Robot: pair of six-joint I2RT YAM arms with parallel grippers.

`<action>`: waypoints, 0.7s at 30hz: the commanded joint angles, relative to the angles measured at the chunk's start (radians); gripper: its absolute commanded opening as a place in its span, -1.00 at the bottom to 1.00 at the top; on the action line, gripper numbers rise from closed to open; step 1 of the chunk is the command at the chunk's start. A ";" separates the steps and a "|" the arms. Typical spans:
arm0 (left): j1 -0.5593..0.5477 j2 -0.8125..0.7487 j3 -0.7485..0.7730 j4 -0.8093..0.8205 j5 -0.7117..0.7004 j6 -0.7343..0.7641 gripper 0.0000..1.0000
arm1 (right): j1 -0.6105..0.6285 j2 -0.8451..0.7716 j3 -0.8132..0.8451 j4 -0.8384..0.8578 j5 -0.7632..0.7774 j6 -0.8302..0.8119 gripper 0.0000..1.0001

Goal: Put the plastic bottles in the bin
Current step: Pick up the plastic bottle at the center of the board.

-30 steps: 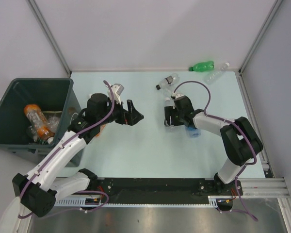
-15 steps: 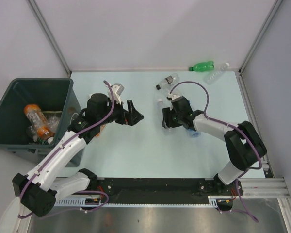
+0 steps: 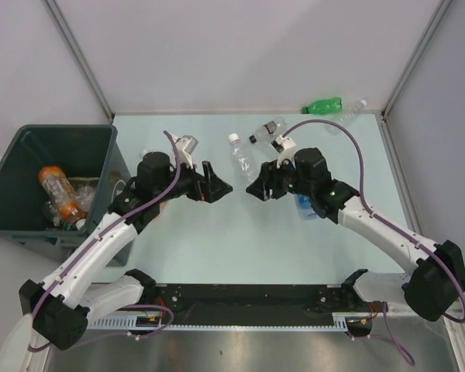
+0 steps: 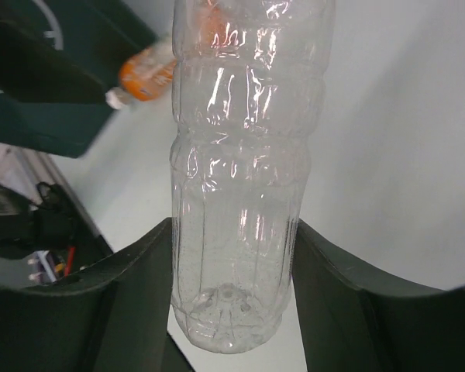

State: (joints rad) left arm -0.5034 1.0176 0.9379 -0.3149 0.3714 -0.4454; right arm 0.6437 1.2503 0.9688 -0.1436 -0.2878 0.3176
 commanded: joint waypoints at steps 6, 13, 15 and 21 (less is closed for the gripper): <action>0.003 -0.091 -0.076 0.359 0.150 -0.148 1.00 | 0.045 -0.101 0.011 0.125 -0.269 0.072 -0.53; 0.003 -0.085 -0.087 0.418 0.132 -0.179 1.00 | 0.100 -0.129 0.011 0.200 -0.372 0.094 -0.53; 0.003 -0.080 -0.085 0.424 0.138 -0.182 1.00 | 0.119 -0.130 0.013 0.205 -0.404 0.086 -0.53; 0.003 -0.097 -0.082 0.396 0.106 -0.161 0.76 | 0.140 -0.141 0.011 0.174 -0.406 0.057 -0.52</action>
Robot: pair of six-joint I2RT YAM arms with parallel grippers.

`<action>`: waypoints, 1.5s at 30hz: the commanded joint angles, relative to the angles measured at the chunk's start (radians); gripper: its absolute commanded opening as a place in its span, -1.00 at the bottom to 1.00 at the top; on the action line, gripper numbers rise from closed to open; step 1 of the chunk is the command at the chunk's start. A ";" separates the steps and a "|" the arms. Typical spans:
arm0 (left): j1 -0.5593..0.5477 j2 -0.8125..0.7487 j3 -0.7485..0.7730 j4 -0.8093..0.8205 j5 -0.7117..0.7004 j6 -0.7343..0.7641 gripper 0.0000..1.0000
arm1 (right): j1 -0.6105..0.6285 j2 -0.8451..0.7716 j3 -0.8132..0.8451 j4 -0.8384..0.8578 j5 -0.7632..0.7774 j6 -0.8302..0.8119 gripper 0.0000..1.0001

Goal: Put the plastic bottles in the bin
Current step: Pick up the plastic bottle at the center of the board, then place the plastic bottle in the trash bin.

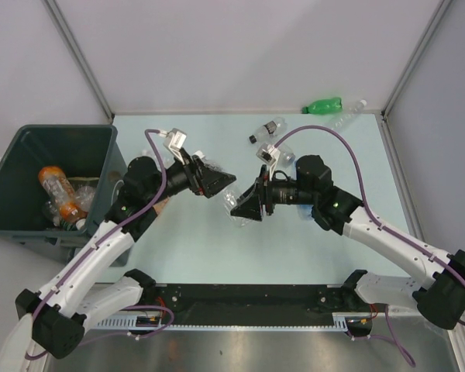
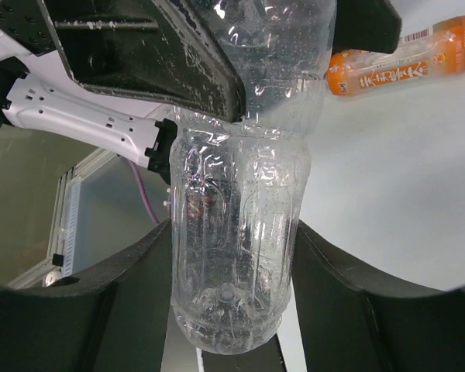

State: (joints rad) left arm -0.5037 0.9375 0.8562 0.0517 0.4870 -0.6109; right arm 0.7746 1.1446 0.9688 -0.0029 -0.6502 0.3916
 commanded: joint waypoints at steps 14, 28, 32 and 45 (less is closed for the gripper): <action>0.004 -0.091 0.095 -0.212 -0.192 0.123 -0.33 | 0.009 -0.036 0.011 -0.029 0.076 -0.016 0.99; 0.004 -0.055 0.518 -0.582 -0.953 0.436 -0.24 | 0.006 -0.082 0.013 -0.224 0.333 -0.043 0.99; 0.010 -0.022 0.628 -0.567 -1.154 0.551 -0.18 | 0.005 -0.072 0.011 -0.240 0.362 -0.037 0.99; 0.089 -0.009 0.612 -0.076 -1.686 1.008 0.03 | -0.018 -0.057 0.011 -0.263 0.383 -0.022 0.99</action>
State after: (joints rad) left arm -0.4526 0.9295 1.4830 -0.2256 -1.0527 0.2184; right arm 0.7689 1.0878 0.9688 -0.2703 -0.2832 0.3649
